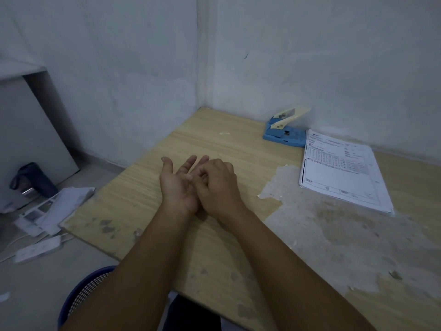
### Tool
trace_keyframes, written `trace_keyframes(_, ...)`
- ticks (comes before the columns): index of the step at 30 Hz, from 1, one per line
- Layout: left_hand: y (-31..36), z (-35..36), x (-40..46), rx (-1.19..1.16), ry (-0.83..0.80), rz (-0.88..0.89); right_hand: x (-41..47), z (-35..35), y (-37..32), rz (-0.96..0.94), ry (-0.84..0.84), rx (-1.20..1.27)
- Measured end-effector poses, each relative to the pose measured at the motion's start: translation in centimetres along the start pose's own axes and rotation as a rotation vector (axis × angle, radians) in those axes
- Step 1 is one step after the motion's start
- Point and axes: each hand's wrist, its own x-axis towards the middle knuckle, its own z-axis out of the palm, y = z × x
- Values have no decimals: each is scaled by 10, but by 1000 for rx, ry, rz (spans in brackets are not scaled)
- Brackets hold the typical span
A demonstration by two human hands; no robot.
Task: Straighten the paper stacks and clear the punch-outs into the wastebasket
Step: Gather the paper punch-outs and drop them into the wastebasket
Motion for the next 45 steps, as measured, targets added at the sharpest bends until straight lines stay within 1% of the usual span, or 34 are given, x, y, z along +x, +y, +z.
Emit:
trace_keyframes(6, 2, -3, 2, -47, -7, -10, 8, 7, 6, -9, -11, -35)
trace_keyframes(12, 7, -4, 9, -132, -21, 24, 13, 2, 19, 19, 101, 36)
trace_keyframes(15, 12, -3, 16, -137, -20, 65, 18, -4, 31, 77, 180, -3)
trace_keyframes(18, 17, 0, 21, -123, -13, 96, 28, -15, 48, 194, 223, -55)
trace_keyframes(21, 19, 4, 28, -117, -8, 117, 37, -22, 63, 276, 206, -119)
trace_keyframes(24, 15, 7, 35, -105, 8, 115, 42, -24, 71, 309, 165, -176)
trace_keyframes(28, 8, 9, 43, -57, 9, 109, 45, -21, 71, 288, 104, -276)
trace_keyframes(32, 6, 7, 43, -37, -13, 113, 50, -15, 68, 282, 115, -309)
trace_keyframes(39, 4, 3, 42, -33, -23, 129, 52, -10, 65, 274, 116, -296)
trace_keyframes(45, 2, 3, 39, -30, -29, 128, 49, -10, 68, 259, 84, -319)
